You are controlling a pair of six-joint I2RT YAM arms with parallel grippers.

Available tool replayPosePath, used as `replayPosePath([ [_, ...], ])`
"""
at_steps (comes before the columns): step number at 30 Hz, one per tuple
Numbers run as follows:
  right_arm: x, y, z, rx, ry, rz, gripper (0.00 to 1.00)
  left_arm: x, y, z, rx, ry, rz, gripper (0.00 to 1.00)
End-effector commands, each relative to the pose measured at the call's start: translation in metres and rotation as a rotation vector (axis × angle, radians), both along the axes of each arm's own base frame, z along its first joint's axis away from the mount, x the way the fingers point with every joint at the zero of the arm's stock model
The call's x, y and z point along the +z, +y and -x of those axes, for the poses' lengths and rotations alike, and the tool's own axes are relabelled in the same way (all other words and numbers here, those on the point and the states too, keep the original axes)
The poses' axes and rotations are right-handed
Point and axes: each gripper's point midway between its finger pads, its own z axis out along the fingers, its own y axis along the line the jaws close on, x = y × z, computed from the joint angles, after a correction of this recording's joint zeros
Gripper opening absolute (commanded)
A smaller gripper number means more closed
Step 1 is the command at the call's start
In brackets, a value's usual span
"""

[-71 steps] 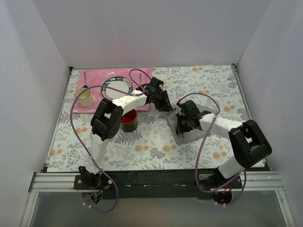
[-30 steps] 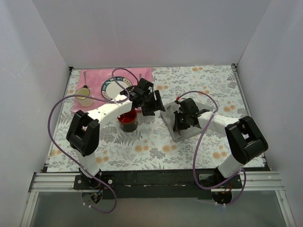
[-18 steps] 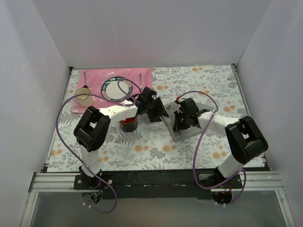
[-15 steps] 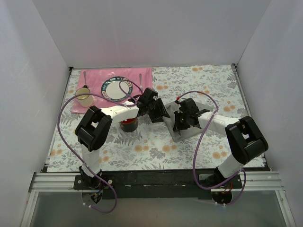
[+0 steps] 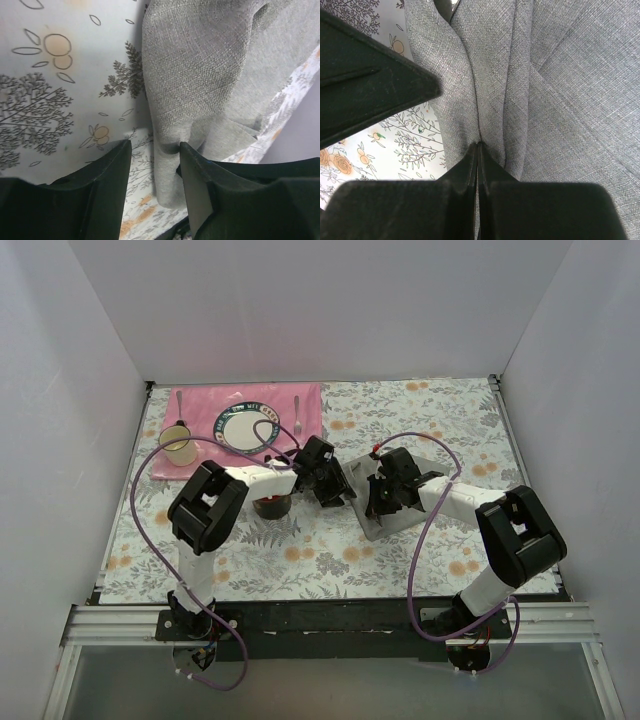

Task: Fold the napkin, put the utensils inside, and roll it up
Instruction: Roll the napkin with the utensil

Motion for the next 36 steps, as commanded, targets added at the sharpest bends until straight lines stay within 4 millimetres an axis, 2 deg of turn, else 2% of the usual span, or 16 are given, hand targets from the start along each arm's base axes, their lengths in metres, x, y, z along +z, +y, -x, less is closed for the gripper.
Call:
replayPosePath([
  [1,-0.059,-0.046,0.051,0.012,0.183,0.218,0.01,-0.012,-0.002,-0.009,0.026,-0.032,-0.011,0.43],
  [7,-0.057,-0.045,0.049,0.013,0.175,0.213,0.01,-0.026,-0.006,-0.012,0.029,-0.009,-0.012,0.39],
  [11,-0.055,-0.044,0.048,0.015,0.169,0.213,0.01,-0.032,-0.002,-0.013,0.046,-0.007,-0.043,0.33],
  [15,-0.055,-0.044,0.048,0.017,0.171,0.211,0.01,-0.037,0.004,-0.015,0.072,-0.011,-0.074,0.22],
  [17,-0.054,-0.044,0.048,0.019,0.167,0.212,0.01,-0.037,0.005,-0.017,0.075,-0.021,-0.087,0.12],
  [18,-0.054,-0.044,0.047,0.023,0.165,0.214,0.01,-0.037,0.007,-0.016,0.075,-0.014,-0.1,0.02],
  [19,-0.054,-0.045,0.047,0.023,0.161,0.217,0.01,-0.035,0.006,-0.018,0.072,-0.026,-0.107,0.0],
  [22,-0.051,-0.045,0.045,0.032,0.152,0.226,0.01,-0.04,0.008,-0.011,0.062,0.022,-0.147,0.0],
  [23,-0.051,-0.045,0.046,0.035,0.153,0.226,0.01,-0.038,0.005,-0.015,0.063,0.028,-0.15,0.0],
  [24,-0.049,-0.043,0.044,0.04,0.147,0.221,0.01,-0.043,0.01,-0.007,0.057,0.07,-0.185,0.0],
  [26,-0.048,-0.039,0.044,0.057,0.144,0.211,0.01,-0.034,0.003,-0.013,0.048,0.067,-0.204,0.0],
  [27,-0.046,-0.036,0.043,0.065,0.139,0.203,0.01,-0.045,0.012,-0.002,0.041,0.127,-0.274,0.0],
  [28,-0.044,-0.033,0.045,0.08,0.134,0.197,0.01,-0.045,0.012,0.0,0.033,0.135,-0.304,0.0],
  [29,-0.042,-0.031,0.044,0.087,0.127,0.193,0.01,-0.038,0.008,-0.007,0.04,0.119,-0.321,0.0],
  [30,-0.042,-0.031,0.046,0.09,0.127,0.192,0.01,-0.043,0.016,0.003,0.034,0.163,-0.374,0.0],
  [36,-0.014,-0.023,0.038,0.127,0.052,0.156,0.02,-0.054,0.016,0.023,0.008,0.277,-0.406,0.0],
])
